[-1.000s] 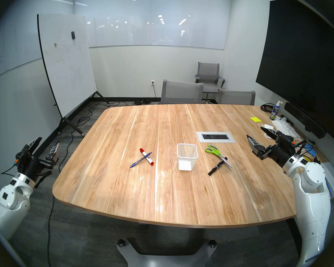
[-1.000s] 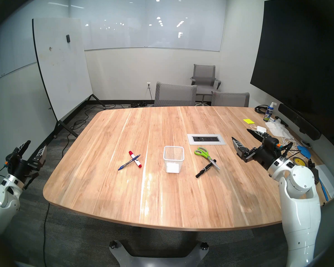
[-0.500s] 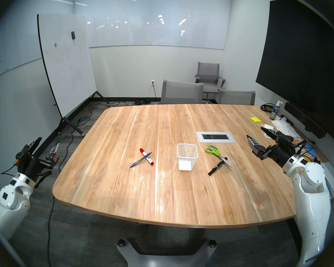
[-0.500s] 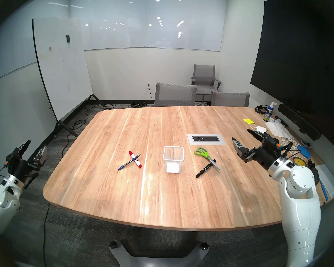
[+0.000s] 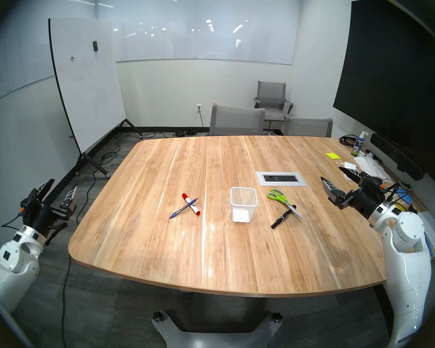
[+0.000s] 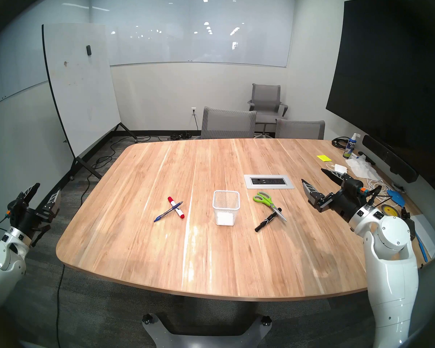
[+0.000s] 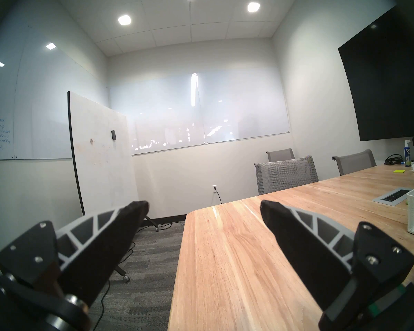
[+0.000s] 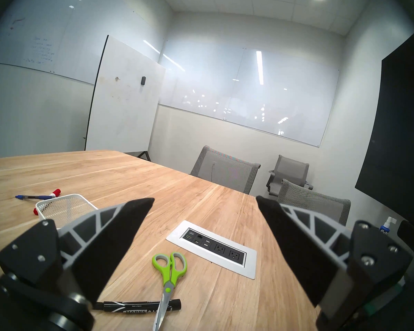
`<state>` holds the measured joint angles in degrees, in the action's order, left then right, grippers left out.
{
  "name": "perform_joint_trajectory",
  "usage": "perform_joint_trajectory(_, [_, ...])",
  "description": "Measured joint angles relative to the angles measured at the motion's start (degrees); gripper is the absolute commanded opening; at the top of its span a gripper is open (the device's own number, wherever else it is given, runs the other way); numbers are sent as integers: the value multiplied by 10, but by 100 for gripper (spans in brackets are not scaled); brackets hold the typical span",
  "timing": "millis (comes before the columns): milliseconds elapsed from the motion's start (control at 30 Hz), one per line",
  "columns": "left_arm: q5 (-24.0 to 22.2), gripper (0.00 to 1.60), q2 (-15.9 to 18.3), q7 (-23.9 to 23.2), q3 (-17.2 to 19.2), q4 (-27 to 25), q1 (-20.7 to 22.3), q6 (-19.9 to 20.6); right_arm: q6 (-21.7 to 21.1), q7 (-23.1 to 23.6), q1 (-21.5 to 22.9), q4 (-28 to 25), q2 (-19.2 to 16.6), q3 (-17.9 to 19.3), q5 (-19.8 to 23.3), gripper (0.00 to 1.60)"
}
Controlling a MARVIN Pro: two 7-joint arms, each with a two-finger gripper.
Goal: Place the pen, the marker, and the scissors into the pen holder
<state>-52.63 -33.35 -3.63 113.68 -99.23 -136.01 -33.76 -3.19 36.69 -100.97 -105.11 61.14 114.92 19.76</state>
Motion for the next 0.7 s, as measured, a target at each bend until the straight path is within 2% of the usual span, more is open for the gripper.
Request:
perform_joint_trajectory(233, [0,160,0,0,0,0,0,0,-17,-5,-11,-18,9,-3,0,160])
perform_joint_trajectory(700, [0,160,0,0,0,0,0,0,-27,-19,-9,-18,17,-44,-25,160])
